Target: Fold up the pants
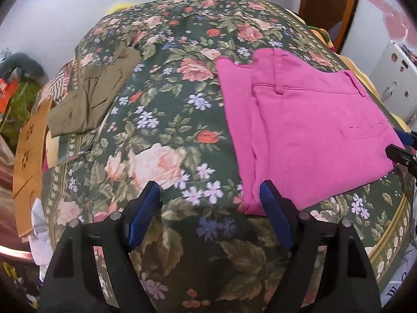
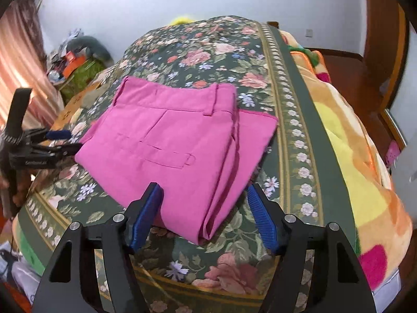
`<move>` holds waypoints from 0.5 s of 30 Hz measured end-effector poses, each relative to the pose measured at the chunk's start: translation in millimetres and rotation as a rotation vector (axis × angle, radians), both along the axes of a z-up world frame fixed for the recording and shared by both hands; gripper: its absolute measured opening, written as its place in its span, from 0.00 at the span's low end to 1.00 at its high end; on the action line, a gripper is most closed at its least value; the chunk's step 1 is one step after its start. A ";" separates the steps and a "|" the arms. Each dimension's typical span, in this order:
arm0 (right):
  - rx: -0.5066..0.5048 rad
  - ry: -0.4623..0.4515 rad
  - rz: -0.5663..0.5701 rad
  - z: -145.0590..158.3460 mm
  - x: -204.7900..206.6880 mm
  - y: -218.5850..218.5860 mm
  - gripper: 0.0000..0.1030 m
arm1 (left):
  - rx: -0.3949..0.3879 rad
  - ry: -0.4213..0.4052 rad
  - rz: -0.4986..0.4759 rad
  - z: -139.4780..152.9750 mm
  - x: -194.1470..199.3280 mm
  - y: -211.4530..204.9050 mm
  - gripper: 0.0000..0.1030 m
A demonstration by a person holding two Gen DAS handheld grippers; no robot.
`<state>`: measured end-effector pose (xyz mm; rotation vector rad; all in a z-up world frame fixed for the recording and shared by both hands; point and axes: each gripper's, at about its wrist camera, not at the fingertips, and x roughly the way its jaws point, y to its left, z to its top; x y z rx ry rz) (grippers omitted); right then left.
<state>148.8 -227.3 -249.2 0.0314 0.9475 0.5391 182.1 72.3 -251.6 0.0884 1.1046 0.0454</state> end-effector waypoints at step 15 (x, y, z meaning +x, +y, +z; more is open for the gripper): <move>-0.070 -0.052 -0.006 21.6 27.2 -1.8 0.63 | -0.034 -0.082 0.000 40.0 23.8 13.2 0.75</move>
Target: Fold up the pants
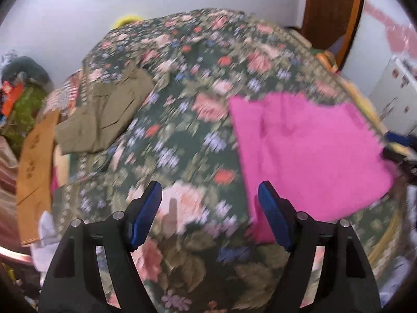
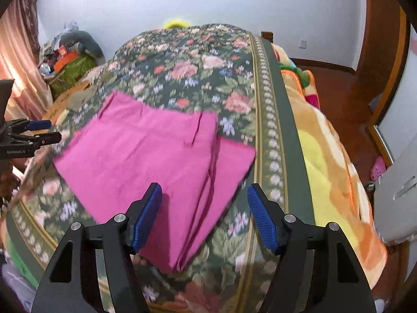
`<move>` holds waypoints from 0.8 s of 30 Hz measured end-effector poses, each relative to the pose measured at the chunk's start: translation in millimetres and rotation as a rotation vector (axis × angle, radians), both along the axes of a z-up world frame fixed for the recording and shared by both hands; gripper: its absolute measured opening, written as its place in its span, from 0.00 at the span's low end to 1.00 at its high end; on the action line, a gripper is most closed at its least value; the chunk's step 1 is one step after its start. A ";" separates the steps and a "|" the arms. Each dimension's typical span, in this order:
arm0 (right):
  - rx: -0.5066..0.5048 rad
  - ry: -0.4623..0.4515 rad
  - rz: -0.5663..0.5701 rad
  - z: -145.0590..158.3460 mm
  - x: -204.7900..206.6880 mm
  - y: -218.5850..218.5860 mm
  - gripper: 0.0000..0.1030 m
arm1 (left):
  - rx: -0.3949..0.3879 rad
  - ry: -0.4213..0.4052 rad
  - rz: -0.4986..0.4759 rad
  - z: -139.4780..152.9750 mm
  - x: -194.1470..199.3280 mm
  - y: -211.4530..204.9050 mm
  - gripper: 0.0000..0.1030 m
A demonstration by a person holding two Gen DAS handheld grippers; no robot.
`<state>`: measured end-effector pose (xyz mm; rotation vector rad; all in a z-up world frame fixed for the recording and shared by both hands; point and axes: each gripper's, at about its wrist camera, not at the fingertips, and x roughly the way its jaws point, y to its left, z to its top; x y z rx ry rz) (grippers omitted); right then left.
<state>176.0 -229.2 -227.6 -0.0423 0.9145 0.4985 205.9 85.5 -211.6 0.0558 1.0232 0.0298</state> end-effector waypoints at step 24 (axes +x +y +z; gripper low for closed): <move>-0.008 0.003 0.039 -22.9 60.9 24.7 0.18 | -0.085 0.129 -0.126 -57.3 112.3 -59.9 0.34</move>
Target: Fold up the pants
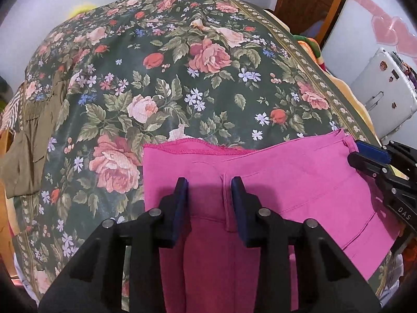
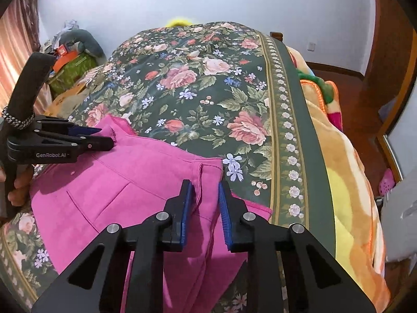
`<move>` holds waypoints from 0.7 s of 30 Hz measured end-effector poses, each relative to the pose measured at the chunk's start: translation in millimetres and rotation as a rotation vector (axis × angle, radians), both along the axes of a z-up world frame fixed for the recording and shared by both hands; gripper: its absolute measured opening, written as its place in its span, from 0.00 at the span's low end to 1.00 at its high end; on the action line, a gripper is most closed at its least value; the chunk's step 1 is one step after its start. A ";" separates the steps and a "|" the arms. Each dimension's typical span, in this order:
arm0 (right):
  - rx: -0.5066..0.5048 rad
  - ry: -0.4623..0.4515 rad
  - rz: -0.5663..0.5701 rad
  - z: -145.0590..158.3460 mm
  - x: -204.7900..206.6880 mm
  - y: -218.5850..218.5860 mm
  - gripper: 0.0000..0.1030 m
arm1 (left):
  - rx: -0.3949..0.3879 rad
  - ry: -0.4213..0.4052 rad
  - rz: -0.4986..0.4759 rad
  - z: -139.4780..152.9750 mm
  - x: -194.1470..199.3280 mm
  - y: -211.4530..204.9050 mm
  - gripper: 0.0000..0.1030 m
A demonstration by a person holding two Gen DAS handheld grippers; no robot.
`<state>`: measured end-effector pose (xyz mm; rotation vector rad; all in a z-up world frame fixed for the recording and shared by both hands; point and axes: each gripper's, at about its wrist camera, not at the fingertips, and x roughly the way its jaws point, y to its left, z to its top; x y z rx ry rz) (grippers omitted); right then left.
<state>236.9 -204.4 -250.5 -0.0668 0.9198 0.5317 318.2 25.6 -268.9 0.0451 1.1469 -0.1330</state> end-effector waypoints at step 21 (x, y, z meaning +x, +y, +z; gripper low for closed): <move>0.008 0.013 -0.065 36.2 -53.7 -16.2 0.55 | -0.095 -0.010 0.037 54.4 -56.4 34.4 0.60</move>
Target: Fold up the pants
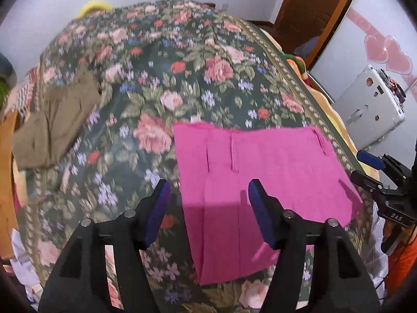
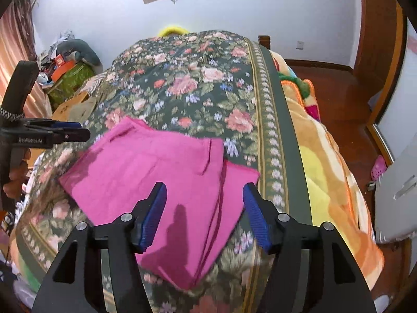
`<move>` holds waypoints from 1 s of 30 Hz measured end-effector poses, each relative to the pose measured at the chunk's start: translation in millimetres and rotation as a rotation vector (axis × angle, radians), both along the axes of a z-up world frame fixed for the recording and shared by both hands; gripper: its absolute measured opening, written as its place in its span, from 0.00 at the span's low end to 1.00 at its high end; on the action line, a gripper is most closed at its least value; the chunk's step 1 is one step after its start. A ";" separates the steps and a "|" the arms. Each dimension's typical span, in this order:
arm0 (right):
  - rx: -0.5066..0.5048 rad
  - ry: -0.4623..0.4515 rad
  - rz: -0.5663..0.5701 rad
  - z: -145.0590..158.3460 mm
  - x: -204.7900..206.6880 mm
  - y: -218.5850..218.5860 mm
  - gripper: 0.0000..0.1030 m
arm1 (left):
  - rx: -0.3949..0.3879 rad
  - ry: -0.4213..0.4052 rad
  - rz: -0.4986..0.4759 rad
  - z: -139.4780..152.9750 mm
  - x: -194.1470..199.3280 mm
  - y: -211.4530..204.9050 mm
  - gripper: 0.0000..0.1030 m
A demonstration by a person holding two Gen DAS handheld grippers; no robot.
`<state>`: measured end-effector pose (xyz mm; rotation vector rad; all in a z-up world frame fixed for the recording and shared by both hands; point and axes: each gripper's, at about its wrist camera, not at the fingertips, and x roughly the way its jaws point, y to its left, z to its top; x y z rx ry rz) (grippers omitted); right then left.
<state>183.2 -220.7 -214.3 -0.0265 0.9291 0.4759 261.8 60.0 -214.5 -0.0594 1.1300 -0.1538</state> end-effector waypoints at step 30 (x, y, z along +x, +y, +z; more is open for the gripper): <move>0.103 0.006 -0.062 -22.5 6.3 -1.1 0.07 | -0.055 0.008 0.032 -21.3 8.9 -13.3 0.15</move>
